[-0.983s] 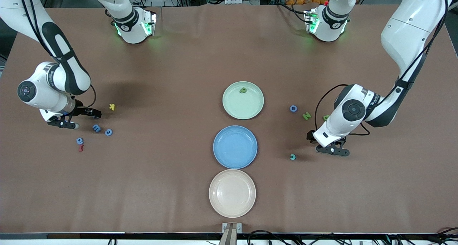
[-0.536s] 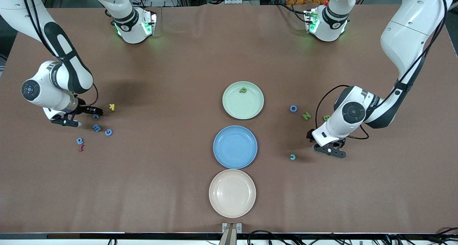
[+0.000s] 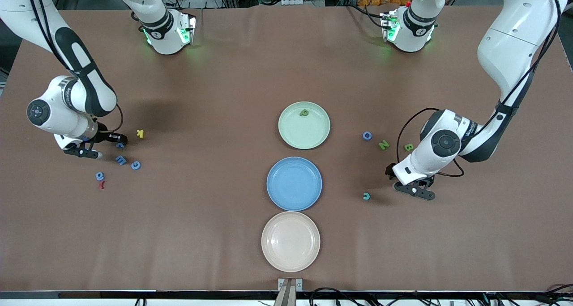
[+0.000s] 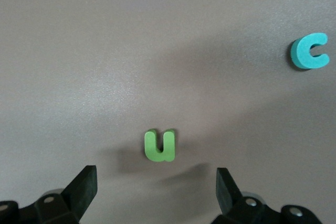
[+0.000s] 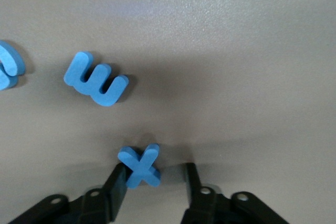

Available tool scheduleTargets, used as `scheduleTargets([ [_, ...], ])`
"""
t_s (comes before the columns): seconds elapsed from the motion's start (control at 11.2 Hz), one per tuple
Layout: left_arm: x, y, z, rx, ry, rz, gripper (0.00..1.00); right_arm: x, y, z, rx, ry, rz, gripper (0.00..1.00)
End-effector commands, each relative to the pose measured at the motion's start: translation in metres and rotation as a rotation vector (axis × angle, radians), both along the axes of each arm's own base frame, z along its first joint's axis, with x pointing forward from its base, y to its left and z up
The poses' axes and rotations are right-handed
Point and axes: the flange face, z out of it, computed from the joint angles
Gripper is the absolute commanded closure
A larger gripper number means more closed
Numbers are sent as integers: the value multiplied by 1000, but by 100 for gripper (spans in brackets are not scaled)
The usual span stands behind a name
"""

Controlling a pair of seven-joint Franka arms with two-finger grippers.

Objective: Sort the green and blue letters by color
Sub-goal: 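Lower the left gripper to green u while the right gripper lowers to X, then close the left gripper on the u while the right gripper grasps X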

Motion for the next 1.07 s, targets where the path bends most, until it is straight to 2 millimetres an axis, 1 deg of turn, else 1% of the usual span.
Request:
scheduleTargets([
  [0.0, 7, 2, -9, -26, 27, -20, 0, -4, 0, -8, 5, -5, -3, 57],
  [0.09, 12, 2, -14, -39, 29, -10, 0, -4, 1, -10, 5, -5, -3, 61],
  [0.18, 14, 3, -20, -49, 36, -12, 0, -3, 2, -12, 3, -9, 1, 61],
  [0.27, 14, 4, -20, -47, 38, -54, 0, -1, 3, -13, 2, -17, 1, 64],
  [0.45, 15, 5, -20, -46, 37, -78, 0, 2, 5, -14, 0, -25, -2, 64],
  [0.54, 16, 8, -20, -46, 37, -77, 0, 5, 9, -13, 1, -28, 4, 58],
  [0.8, 16, 8, -18, -46, 35, -75, 0, 9, 13, -20, -4, -44, 6, 57],
  [0.89, 16, 8, -17, -47, 34, -72, 4, 9, 13, -21, -5, -49, 4, 58],
  [0.98, 16, 8, -17, -63, 42, -38, 41, 10, 13, -20, -5, -50, 4, 59],
])
